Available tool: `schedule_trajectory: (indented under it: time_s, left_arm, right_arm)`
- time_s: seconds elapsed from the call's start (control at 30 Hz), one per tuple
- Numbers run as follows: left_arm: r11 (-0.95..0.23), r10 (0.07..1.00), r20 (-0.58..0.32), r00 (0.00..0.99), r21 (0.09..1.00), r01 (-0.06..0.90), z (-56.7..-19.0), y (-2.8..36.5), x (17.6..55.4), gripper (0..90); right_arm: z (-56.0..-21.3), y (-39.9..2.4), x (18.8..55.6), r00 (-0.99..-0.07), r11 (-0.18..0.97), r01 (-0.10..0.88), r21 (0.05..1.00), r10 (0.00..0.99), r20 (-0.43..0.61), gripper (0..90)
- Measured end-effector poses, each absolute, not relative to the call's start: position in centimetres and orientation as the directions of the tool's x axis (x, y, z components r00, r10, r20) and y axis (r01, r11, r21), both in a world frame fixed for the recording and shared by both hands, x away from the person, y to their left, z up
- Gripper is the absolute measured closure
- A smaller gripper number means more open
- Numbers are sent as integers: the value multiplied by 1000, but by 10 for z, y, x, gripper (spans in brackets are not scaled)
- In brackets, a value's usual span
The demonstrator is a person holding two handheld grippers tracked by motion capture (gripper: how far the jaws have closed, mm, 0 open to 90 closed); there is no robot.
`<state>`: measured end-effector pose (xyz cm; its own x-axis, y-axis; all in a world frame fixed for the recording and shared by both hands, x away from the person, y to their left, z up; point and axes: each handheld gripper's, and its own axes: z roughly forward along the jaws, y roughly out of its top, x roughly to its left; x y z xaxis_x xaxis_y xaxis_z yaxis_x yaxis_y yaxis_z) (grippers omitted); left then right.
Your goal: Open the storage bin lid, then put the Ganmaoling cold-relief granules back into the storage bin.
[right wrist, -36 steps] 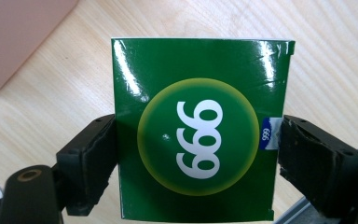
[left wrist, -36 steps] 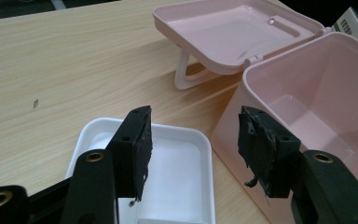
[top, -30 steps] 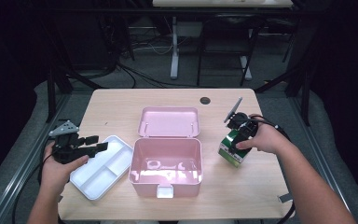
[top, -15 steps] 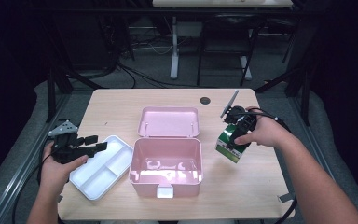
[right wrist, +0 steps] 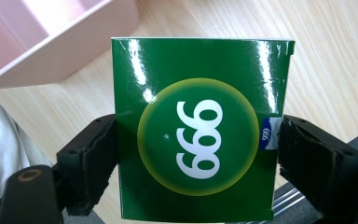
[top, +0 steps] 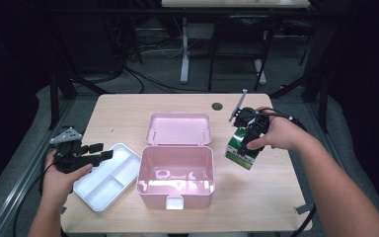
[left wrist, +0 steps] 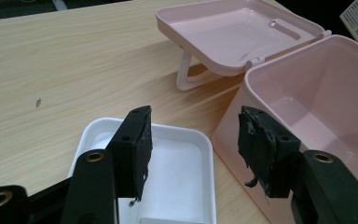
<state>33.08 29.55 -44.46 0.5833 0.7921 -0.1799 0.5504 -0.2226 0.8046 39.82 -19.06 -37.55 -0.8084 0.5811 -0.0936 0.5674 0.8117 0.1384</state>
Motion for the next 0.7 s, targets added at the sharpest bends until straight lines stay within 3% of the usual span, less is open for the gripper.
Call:
schedule_trajectory:
  time_s: [0.33, 0.7]
  left_arm:
    - [-223, 790, -183, 584, 803, 553, -445, 296, 331, 449]
    - [-219, 792, -186, 581, 802, 555, -446, 296, 331, 449]
  right_arm:
    - [-357, -181, 396, -846, 850, 505, 150, 522, -110, 157]
    - [-346, -166, 386, -922, 929, 343, 139, 362, -139, 158]
